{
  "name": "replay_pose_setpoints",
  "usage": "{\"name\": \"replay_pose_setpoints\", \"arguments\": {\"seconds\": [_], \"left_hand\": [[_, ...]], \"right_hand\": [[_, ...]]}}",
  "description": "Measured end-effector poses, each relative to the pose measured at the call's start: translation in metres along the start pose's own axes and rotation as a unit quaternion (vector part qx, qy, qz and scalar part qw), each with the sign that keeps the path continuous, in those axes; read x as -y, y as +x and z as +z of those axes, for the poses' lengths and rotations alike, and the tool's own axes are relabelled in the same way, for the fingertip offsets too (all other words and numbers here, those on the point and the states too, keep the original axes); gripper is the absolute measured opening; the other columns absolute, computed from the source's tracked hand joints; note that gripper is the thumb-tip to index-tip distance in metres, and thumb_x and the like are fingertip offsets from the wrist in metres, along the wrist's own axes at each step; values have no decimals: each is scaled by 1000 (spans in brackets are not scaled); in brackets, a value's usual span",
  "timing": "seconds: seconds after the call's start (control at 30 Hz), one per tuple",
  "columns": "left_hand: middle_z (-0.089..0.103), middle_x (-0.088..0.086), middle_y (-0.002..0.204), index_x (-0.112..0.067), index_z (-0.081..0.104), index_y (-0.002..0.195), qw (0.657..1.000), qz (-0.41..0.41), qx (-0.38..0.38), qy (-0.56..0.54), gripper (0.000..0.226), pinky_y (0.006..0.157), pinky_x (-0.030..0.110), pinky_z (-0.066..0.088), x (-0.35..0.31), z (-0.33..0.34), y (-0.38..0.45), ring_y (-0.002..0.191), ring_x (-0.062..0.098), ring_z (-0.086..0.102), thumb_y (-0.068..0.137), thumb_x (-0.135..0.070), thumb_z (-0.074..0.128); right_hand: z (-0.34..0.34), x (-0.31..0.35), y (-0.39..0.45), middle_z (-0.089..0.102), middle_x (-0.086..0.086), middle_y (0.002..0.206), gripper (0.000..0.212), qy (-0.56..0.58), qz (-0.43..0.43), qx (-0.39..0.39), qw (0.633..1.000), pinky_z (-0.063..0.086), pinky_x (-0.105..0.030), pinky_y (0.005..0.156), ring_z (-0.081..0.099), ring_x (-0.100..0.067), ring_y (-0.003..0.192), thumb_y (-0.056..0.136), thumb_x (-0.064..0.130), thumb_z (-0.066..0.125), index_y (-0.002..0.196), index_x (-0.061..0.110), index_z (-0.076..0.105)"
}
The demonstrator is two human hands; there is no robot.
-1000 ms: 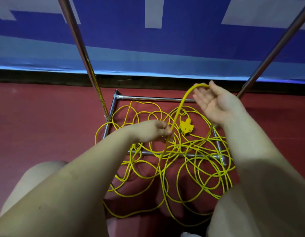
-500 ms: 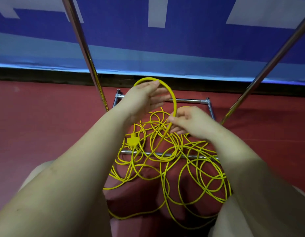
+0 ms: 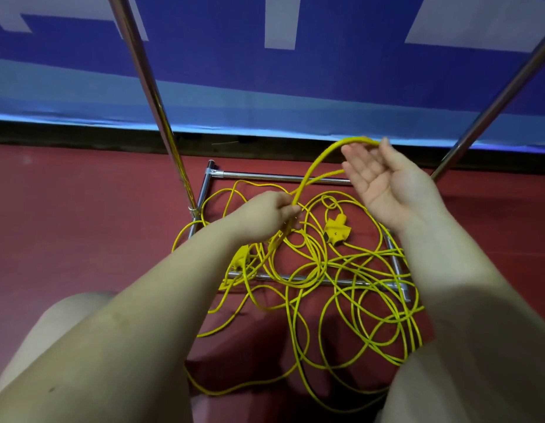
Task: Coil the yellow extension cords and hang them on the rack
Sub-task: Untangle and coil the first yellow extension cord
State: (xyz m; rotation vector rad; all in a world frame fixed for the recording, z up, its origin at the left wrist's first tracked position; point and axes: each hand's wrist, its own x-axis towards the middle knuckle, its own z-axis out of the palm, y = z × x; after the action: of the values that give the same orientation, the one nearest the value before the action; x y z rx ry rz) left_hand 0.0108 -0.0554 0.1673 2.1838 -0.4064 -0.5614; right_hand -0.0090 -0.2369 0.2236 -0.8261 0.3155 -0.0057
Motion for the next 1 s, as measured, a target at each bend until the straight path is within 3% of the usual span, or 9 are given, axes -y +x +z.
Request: {"name": "replay_pose_setpoints", "arguments": {"seconds": [0.1, 0.2, 0.3, 0.37, 0.53, 0.6, 0.73, 0.77, 1.0], "left_hand": [[67, 6, 80, -18, 53, 77, 991, -33, -61, -112, 25, 69, 38, 52, -3, -4, 3, 77, 25, 59, 101, -21, 43], [65, 3, 74, -17, 52, 77, 980, -48, -102, -163, 27, 65, 34, 51, -6, -10, 5, 71, 24, 58, 101, -22, 42], [66, 4, 73, -14, 53, 78, 975, -38, -109, -188, 27, 68, 39, 54, -9, -13, 3, 64, 22, 60, 101, -22, 41], [66, 5, 72, -13, 52, 79, 967, -36, -113, -225, 27, 63, 34, 54, -12, -15, 1, 59, 18, 60, 102, -20, 39], [66, 2, 69, -13, 54, 81, 957, -28, -121, -261, 28, 60, 32, 53, -13, -24, -3, 63, 20, 59, 102, -22, 38], [66, 5, 71, -13, 53, 82, 957, -24, -103, -270, 27, 57, 30, 54, -13, -25, -5, 58, 16, 60, 103, -21, 38], [68, 3, 69, -13, 53, 84, 940, -26, -98, -325, 25, 51, 25, 52, -15, -27, -9, 56, 14, 64, 103, -20, 38], [69, 1, 70, -13, 54, 85, 932, -28, -100, -346, 25, 52, 25, 53, -14, -28, -9, 59, 13, 65, 102, -21, 38], [61, 2, 115, -16, 53, 120, 969, -37, 10, -245, 25, 93, 25, 46, 14, -37, -13, 106, 13, 59, 100, -26, 42]], "right_hand": [[-4, -16, -1, 68, -5, 95, 40, -275, -5, 17, 961, 58, -26, 69, 69, -13, 81, 93, 21, 53, 129, 6, 46], [-10, -46, -7, 64, -9, 116, 57, -564, 20, 92, 821, 52, -24, 80, 63, -13, 95, 85, 18, 66, 136, 8, 44], [-13, -73, -8, 54, -16, 132, 59, -614, 64, 152, 772, 44, -28, 99, 55, -18, 119, 86, 14, 66, 138, 3, 41], [-13, -83, -8, 56, -15, 130, 54, -624, 63, 166, 761, 43, -25, 98, 53, -17, 121, 87, 15, 64, 135, 2, 44], [-10, -94, -8, 63, -10, 114, 32, -585, 54, 176, 790, 44, -15, 88, 61, -7, 105, 90, 14, 60, 120, 3, 56], [-8, -96, -7, 67, -6, 99, 16, -581, 41, 184, 792, 45, -8, 74, 63, 8, 80, 91, 15, 59, 105, 8, 62], [-5, -100, -2, 70, -16, 92, 18, -584, 21, 145, 798, 55, -36, 79, 68, -21, 83, 94, 20, 54, 90, 5, 64], [-4, -100, -2, 68, -13, 90, 17, -565, 28, 141, 812, 54, -32, 77, 67, -18, 81, 96, 17, 51, 85, 9, 61], [4, -100, -7, 64, -11, 87, 24, -443, 64, 111, 887, 54, -22, 64, 67, -18, 76, 100, 13, 40, 80, 14, 55]]}}
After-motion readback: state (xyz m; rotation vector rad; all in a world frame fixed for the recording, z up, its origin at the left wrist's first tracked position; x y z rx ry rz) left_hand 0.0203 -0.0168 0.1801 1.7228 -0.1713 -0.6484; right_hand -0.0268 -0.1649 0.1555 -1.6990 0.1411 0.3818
